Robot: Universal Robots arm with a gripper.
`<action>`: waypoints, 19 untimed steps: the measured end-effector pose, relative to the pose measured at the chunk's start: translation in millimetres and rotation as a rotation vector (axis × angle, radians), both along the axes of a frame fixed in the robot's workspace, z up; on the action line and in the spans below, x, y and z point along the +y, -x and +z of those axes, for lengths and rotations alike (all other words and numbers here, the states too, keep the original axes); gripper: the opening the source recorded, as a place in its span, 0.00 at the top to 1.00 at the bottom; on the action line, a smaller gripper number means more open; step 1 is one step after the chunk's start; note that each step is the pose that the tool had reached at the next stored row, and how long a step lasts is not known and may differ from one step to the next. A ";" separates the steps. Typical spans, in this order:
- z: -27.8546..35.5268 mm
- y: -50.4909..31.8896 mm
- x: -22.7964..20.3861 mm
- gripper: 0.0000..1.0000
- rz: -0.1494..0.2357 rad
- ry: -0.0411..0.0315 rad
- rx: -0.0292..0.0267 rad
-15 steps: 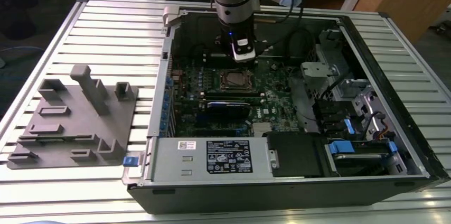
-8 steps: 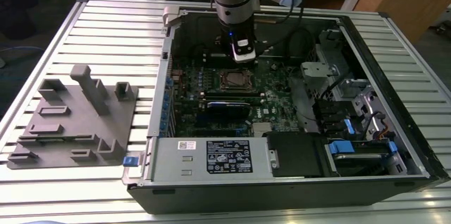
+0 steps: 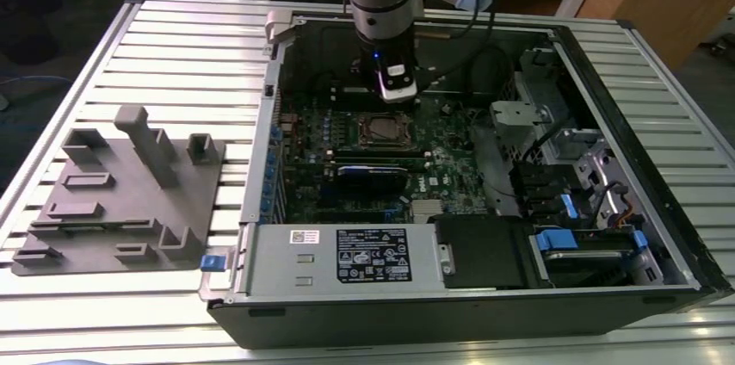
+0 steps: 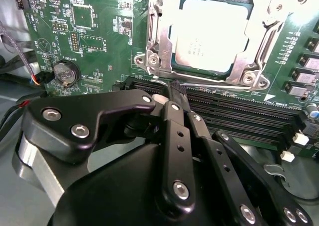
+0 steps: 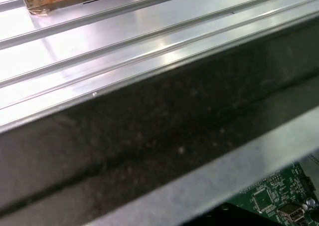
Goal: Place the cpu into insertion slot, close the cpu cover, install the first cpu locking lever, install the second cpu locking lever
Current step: 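Install the first cpu locking lever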
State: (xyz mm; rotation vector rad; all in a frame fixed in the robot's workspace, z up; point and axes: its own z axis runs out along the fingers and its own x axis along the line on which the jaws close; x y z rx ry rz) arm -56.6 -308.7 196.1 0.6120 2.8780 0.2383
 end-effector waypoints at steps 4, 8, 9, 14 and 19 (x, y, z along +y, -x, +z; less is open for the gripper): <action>-0.5 -1.1 0.0 0.89 0.000 0.0021 0.0001; -0.9 -2.6 0.0 0.89 0.000 0.0050 0.0001; -0.9 -2.7 0.0 0.89 0.000 0.0061 0.0001; -0.9 -2.7 0.0 0.89 0.000 0.0065 0.0000; -0.2 -2.8 -0.1 0.89 0.000 0.0104 -0.0002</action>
